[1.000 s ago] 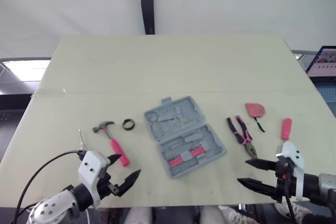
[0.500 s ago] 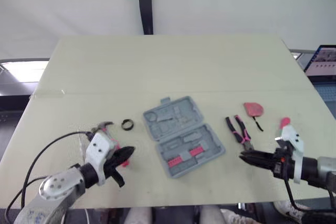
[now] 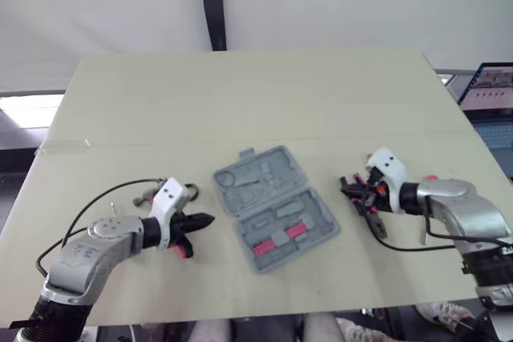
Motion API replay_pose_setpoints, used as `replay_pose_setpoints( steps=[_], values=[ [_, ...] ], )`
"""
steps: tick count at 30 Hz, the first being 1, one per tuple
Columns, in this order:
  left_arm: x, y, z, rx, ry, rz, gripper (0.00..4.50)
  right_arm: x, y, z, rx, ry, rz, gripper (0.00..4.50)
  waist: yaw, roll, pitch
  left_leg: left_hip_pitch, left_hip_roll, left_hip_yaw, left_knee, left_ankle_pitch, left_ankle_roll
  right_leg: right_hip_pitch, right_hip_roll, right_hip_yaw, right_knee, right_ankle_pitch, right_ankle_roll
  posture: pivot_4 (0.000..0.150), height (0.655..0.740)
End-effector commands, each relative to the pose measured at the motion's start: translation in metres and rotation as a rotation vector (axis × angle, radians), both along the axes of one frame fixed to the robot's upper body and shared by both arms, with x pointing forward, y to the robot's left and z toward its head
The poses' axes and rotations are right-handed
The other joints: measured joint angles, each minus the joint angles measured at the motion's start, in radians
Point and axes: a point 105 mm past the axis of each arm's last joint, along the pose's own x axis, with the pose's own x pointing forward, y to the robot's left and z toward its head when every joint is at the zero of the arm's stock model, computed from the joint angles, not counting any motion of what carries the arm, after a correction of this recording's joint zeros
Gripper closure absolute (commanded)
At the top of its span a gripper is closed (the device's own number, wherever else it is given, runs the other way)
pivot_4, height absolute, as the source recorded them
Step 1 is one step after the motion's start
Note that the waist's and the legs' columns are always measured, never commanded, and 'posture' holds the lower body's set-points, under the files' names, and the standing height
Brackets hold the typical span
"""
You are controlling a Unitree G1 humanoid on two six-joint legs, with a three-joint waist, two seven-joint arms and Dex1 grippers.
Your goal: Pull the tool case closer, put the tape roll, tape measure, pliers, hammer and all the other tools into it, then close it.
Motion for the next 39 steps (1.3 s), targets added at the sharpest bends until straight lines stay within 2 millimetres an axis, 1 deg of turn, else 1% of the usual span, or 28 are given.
replay_pose_setpoints(
  steps=[1,5,11,15,24,31,39],
  values=[
    [-0.003,-0.008,-0.007,0.05,0.002,-0.064,4.5,0.009,0.003,0.003,-0.031,-0.038,0.022,4.46,0.0,0.0,0.0,0.0,0.0,0.0,0.0,0.0,0.0,0.0,0.0,0.0,0.0,0.0,0.0,0.15,0.74],
    [-0.004,-0.019,-0.015,0.091,-0.027,-0.087,4.5,0.02,0.014,0.001,-0.028,-0.052,0.056,4.46,-0.006,0.0,0.0,0.0,0.0,0.0,0.0,0.0,0.0,0.0,0.0,0.0,0.0,0.0,0.0,0.15,0.74],
    [0.001,-0.026,-0.019,0.102,-0.047,-0.076,4.5,0.028,0.027,-0.004,-0.028,-0.046,0.099,4.46,-0.008,0.0,0.0,0.0,0.0,0.0,0.0,0.0,0.0,-0.001,0.0,0.0,0.001,0.0,0.0,0.15,0.74],
    [0.001,-0.028,-0.02,0.097,-0.048,-0.067,4.5,0.029,0.035,-0.007,-0.025,-0.035,0.139,4.46,-0.02,0.0,0.0,0.0,0.0,0.0,0.0,0.0,0.0,-0.002,0.0,0.0,0.001,0.0,0.0,0.15,0.74],
    [0.002,-0.031,-0.025,0.103,-0.044,-0.062,4.5,0.032,0.056,-0.012,-0.003,-0.034,0.202,4.46,-0.022,0.0,0.0,0.0,0.0,0.0,0.0,0.0,0.0,-0.002,0.0,0.0,0.002,0.0,0.0,0.15,0.74],
    [0.013,-0.025,-0.025,0.121,-0.072,-0.008,4.5,0.034,0.065,-0.011,0.002,-0.035,0.237,4.46,-0.021,0.0,0.0,0.0,0.0,0.0,0.0,0.0,0.0,-0.002,0.0,0.0,0.002,0.0,0.0,0.15,0.74],
    [0.021,-0.03,-0.026,0.126,-0.088,-0.025,4.5,0.029,0.073,-0.012,0.015,-0.038,0.275,4.46,-0.022,0.0,0.0,0.0,0.0,0.0,0.0,0.0,0.0,-0.002,0.0,0.0,0.002,0.0,0.0,0.15,0.74]
  ],
)
